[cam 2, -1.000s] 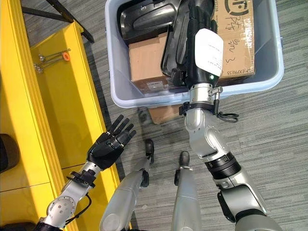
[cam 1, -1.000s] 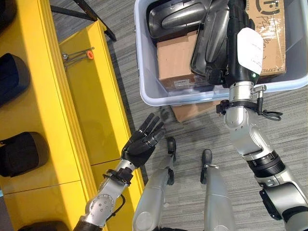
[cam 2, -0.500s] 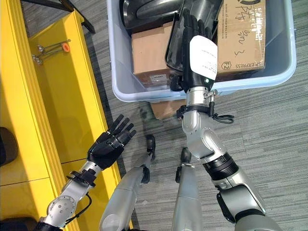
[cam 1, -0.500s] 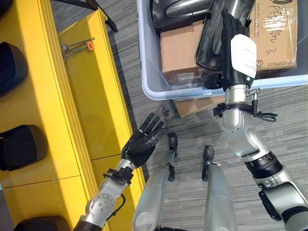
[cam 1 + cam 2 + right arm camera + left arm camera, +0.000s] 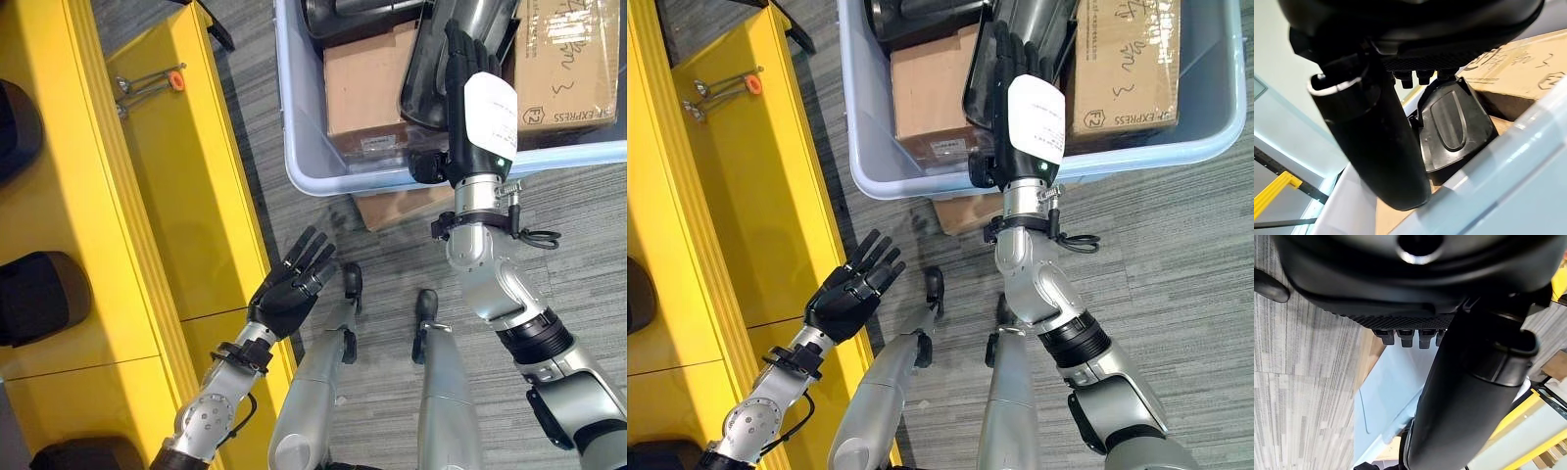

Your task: Move parts from the plastic box to the shelf.

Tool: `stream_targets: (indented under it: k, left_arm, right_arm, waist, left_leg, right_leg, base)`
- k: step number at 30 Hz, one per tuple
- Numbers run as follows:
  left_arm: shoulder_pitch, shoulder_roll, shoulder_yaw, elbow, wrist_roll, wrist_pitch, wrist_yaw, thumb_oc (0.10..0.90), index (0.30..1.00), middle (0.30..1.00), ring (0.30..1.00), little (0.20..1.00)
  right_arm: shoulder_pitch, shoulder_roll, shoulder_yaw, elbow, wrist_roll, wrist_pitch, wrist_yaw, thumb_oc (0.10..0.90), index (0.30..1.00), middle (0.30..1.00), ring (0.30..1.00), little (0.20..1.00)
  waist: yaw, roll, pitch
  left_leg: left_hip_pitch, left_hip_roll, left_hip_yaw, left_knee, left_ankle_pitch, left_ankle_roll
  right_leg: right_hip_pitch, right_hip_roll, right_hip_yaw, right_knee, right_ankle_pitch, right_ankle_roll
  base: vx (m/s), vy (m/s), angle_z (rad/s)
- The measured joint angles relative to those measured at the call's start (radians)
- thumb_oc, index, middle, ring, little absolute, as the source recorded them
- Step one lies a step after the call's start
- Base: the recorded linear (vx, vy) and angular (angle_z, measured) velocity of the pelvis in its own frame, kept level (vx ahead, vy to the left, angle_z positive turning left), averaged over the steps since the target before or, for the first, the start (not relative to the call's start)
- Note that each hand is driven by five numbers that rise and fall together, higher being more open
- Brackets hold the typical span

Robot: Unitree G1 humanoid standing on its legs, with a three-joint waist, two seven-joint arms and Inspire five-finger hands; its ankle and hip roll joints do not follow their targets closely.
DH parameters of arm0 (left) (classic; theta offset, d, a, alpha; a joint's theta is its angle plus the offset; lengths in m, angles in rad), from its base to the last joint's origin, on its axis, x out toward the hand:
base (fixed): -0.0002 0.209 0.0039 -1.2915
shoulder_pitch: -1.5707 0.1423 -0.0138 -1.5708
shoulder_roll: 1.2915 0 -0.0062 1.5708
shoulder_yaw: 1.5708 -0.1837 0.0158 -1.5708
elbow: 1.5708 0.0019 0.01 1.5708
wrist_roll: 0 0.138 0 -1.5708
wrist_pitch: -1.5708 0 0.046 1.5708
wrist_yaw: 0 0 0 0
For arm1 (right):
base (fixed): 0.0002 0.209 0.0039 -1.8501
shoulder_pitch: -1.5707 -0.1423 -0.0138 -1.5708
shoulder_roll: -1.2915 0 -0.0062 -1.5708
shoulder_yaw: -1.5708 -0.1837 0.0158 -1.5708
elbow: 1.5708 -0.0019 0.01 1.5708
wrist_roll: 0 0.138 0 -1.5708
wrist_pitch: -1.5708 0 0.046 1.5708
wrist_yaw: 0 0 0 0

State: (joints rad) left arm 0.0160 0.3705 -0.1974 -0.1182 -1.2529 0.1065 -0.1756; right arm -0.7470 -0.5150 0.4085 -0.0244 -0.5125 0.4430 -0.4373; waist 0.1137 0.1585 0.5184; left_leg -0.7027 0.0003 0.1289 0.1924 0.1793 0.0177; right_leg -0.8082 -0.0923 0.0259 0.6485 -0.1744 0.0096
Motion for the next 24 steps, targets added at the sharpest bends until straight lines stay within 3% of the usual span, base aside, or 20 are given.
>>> stream_targets:
  k: [11,13,24]
  left_arm:
    - [0.002,-0.001,-0.017,0.001,0.002,-0.006,0.015,0.9,1.0,1.0,1.0,1.0]
    - [-0.002,-0.002,-0.016,0.0,0.002,-0.023,0.016,0.9,1.0,1.0,1.0,1.0]
    - [0.008,-0.002,-0.045,0.006,0.003,-0.03,0.019,0.9,1.0,1.0,1.0,1.0]
  right_arm:
    - [-0.025,0.001,0.002,0.002,-0.015,-0.003,-0.057,0.9,1.0,1.0,1.0,1.0]
    - [-0.037,-0.001,0.0,0.002,-0.016,-0.03,-0.074,0.9,1.0,1.0,1.0,1.0]
    - [-0.043,0.0,0.01,0.001,-0.038,-0.028,-0.075,0.9,1.0,1.0,1.0,1.0]
  waist:
    - [0.003,0.0,0.0]
    - [0.002,0.001,0.0]
    - [0.006,0.002,-0.001]
  left_leg:
    - [-0.074,-0.004,0.014,0.088,-0.032,0.006]
    - [-0.105,-0.004,0.02,0.109,-0.044,0.007]
    - [-0.116,-0.021,0.035,0.136,-0.064,0.019]
  right_leg:
    - [-0.067,-0.002,0.023,0.047,-0.006,0.003]
    - [-0.095,-0.002,0.03,0.06,-0.011,-0.004]
    - [-0.113,-0.017,0.054,0.089,-0.028,0.005]
  base:
    - [0.02,0.014,-0.02]
    - [0.07,0.056,-0.05]
    - [0.03,0.017,-0.01]
